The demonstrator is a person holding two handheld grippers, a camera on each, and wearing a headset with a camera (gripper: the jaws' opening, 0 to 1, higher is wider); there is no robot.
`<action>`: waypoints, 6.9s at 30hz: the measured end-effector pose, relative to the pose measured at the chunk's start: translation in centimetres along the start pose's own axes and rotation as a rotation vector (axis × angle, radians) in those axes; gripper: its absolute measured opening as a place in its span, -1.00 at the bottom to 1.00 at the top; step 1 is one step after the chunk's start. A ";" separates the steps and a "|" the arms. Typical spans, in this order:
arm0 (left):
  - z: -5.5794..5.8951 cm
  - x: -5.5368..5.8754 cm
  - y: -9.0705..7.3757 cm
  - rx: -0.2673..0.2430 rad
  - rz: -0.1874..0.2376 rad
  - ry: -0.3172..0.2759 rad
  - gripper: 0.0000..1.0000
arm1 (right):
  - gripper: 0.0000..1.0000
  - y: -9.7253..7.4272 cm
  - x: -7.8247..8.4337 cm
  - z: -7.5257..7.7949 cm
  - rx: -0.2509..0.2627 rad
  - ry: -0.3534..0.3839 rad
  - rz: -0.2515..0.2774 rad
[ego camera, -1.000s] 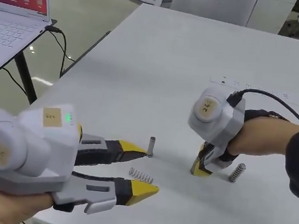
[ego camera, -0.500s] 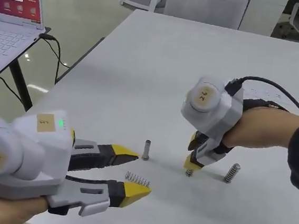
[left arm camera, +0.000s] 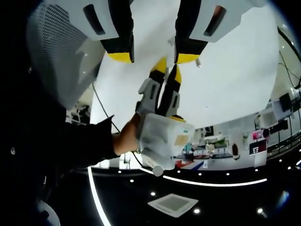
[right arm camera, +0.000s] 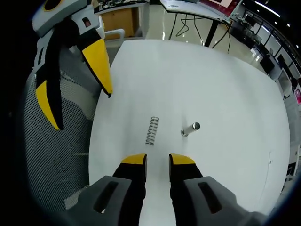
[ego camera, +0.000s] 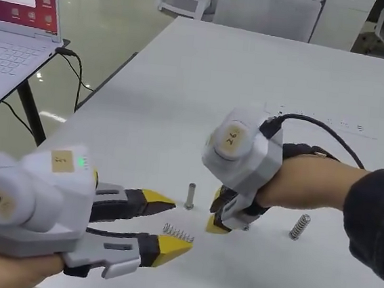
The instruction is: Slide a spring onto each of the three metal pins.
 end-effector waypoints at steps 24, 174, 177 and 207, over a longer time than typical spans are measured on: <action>-0.1 0.0 0.0 0.002 0.002 -0.002 -0.48 | -0.74 4.8 0.0 -0.5 -0.017 0.050 -0.033; -0.4 -1.0 -2.4 -0.090 0.040 -0.006 -0.16 | -0.85 -7.8 -6.7 -0.6 -0.018 -0.108 0.039; -0.1 -0.6 -2.1 -0.094 0.038 -0.010 -0.10 | -0.85 -7.5 -6.9 0.3 -0.001 -0.104 0.043; 0.2 0.1 -1.4 -0.072 -0.011 0.009 -0.01 | -0.84 -1.1 -5.5 4.7 0.035 -0.016 0.005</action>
Point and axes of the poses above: the centre of the closed fingertips' face, and the gripper's own axes: y roughly forward along the fingers, z roughly to its right, x roughly out of its underside, the point moved 10 cm from there along -y, roughly backward along the fingers, and after that the axes turned 12 degrees about z, right-handed, at the moved point
